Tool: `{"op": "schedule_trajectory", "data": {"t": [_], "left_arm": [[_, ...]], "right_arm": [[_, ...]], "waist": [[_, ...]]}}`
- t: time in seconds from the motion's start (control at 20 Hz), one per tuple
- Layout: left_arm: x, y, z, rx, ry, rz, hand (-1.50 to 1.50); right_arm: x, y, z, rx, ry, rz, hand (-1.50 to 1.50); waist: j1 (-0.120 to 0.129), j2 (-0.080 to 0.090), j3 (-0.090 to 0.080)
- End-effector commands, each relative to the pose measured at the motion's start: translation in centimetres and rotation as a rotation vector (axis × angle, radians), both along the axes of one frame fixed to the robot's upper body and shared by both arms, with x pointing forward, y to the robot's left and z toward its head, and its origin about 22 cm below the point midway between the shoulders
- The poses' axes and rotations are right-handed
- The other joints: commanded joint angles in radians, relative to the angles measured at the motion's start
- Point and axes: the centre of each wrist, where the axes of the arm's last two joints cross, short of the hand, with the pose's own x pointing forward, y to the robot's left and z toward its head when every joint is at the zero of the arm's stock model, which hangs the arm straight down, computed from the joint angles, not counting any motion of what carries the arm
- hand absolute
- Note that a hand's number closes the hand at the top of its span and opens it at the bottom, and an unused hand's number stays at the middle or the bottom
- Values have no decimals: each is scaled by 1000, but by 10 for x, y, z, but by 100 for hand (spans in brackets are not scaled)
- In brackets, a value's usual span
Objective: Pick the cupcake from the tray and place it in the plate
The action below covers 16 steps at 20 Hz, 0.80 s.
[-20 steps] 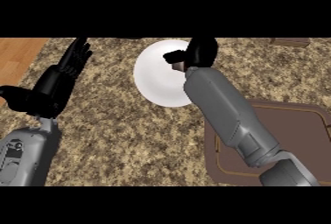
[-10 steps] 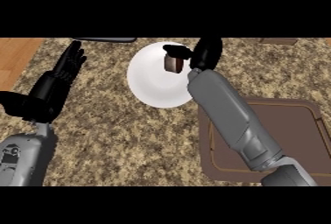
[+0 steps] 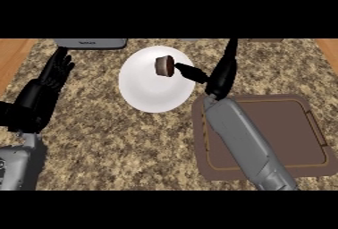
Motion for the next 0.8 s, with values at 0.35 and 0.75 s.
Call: {"op": "schedule_trajectory", "data": {"t": [0.35,0.75], "left_arm": [[-3,1,-7,22,5,24,0],[-4,12,-1,13,-15,20,0]], "right_arm": [[-84,-71,-25,-43,-5,29,-150],[-117,-106,-32,-130,15,-10,-150]], "waist": [[-19,-2,-1],[-10,1,0]]}}
